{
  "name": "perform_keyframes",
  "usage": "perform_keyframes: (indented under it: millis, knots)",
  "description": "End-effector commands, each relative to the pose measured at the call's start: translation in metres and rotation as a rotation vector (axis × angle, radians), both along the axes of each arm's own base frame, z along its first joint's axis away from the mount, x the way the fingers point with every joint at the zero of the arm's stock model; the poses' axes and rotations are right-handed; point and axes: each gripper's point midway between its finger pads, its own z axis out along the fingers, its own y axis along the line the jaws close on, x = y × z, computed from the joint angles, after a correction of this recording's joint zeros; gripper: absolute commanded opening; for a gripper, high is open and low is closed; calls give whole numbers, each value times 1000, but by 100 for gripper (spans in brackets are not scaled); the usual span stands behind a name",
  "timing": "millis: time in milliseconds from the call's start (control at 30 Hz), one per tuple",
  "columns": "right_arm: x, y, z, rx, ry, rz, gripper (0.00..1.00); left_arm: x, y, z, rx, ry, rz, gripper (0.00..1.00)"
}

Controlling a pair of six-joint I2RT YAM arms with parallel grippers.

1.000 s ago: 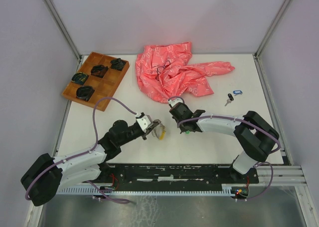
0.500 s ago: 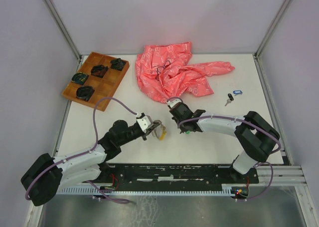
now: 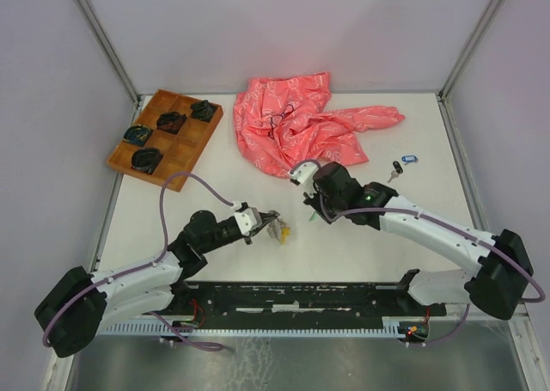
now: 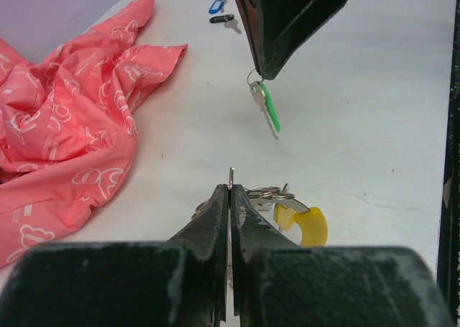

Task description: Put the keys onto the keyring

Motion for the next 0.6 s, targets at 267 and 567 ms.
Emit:
perform_keyframes:
  millis: [267, 567]
  knots:
    - [-40, 22, 63, 177, -86, 387, 1, -25, -23, 40, -46, -295, -244, 3]
    - [-52, 43, 67, 180, -244, 604, 1, -32, -32, 38, -45, -323, -319, 3]
